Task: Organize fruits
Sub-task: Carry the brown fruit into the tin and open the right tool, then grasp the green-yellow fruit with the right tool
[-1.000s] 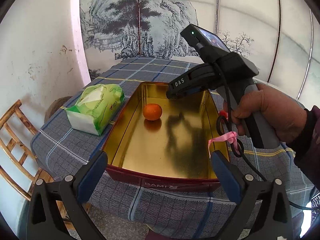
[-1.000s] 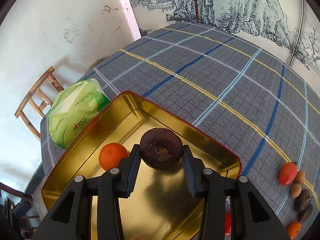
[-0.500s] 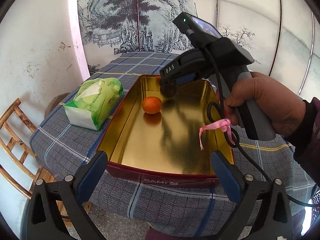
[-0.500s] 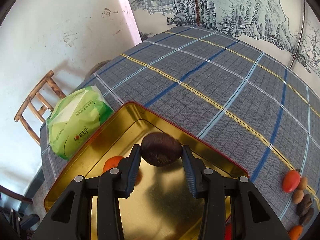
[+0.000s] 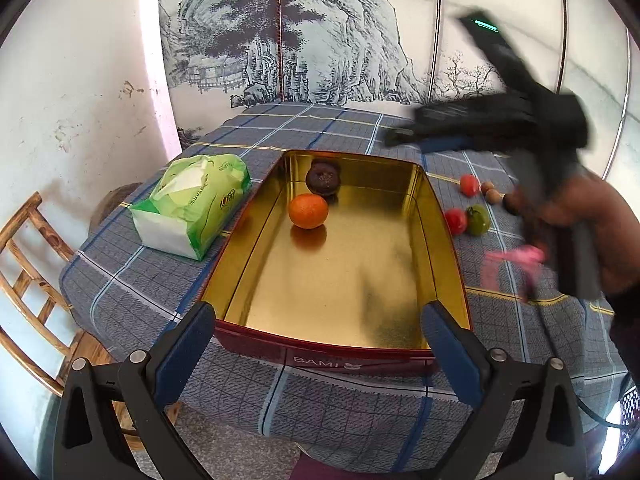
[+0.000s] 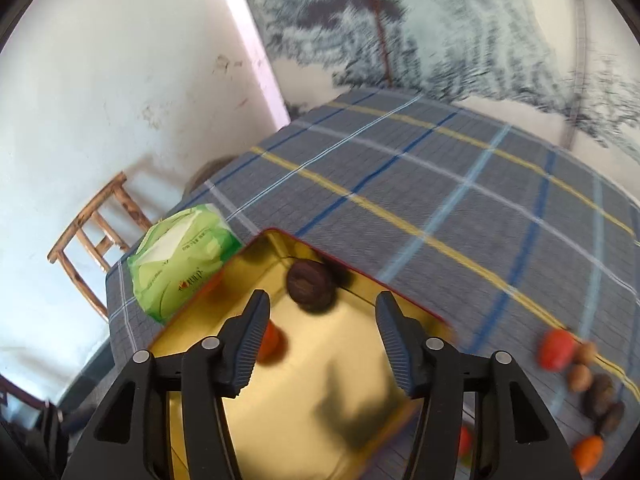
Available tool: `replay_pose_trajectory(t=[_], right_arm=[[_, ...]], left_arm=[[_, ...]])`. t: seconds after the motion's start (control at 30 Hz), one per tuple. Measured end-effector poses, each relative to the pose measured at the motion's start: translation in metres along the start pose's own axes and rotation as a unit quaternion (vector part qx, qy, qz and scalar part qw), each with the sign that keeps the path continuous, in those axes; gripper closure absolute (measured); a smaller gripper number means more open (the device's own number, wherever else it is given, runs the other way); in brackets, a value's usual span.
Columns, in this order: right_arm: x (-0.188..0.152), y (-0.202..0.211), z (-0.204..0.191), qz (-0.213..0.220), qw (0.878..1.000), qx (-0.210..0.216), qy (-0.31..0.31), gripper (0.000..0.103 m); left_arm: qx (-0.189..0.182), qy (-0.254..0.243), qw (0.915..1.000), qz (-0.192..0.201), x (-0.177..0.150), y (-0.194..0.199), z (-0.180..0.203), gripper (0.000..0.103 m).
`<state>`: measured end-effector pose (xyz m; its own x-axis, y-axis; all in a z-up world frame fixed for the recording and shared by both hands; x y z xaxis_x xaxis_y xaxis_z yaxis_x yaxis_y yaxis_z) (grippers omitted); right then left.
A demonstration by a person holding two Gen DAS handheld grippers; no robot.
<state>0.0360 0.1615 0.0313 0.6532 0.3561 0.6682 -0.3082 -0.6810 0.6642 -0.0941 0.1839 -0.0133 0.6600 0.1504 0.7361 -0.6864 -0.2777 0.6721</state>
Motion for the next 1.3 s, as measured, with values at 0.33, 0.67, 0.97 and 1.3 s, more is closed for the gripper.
replay_pose_trajectory(t=[0.33, 0.67, 0.97, 1.3], right_arm=[[-0.079, 0.041, 0.061, -0.038, 0.998, -0.055, -0.009, 0.045], [-0.089, 0.033, 0.067, -0.042, 0.995, -0.086, 0.022, 0.045], [-0.082, 0.037, 0.086, -0.040, 0.996, -0.076, -0.009, 0.045], [-0.082, 0.016, 0.082, -0.073, 0.995, -0.072, 0.004, 0.064]], left_arm=[[-0.018, -0.021, 0.9996, 0.000, -0.004, 0.003, 0.017, 0.001], [-0.012, -0.035, 0.9993, -0.008, -0.005, -0.002, 0.023, 0.001], [-0.014, -0.039, 0.9991, -0.012, -0.006, -0.007, 0.026, 0.001], [-0.007, -0.051, 0.9985, -0.020, -0.008, -0.012, 0.033, 0.001]])
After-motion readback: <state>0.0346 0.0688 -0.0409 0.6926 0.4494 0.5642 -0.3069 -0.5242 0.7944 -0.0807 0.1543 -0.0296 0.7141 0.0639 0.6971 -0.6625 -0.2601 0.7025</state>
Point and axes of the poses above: each gripper's, at about its wrist camera, not at the fingertips, and y roughly against the way its jaws point, z to its right, x to its top, the point moved 1 cm from there along -y, roughly the way its jaws point, and after that the axes turned 9 degrees about x, right-handed, at the moved point
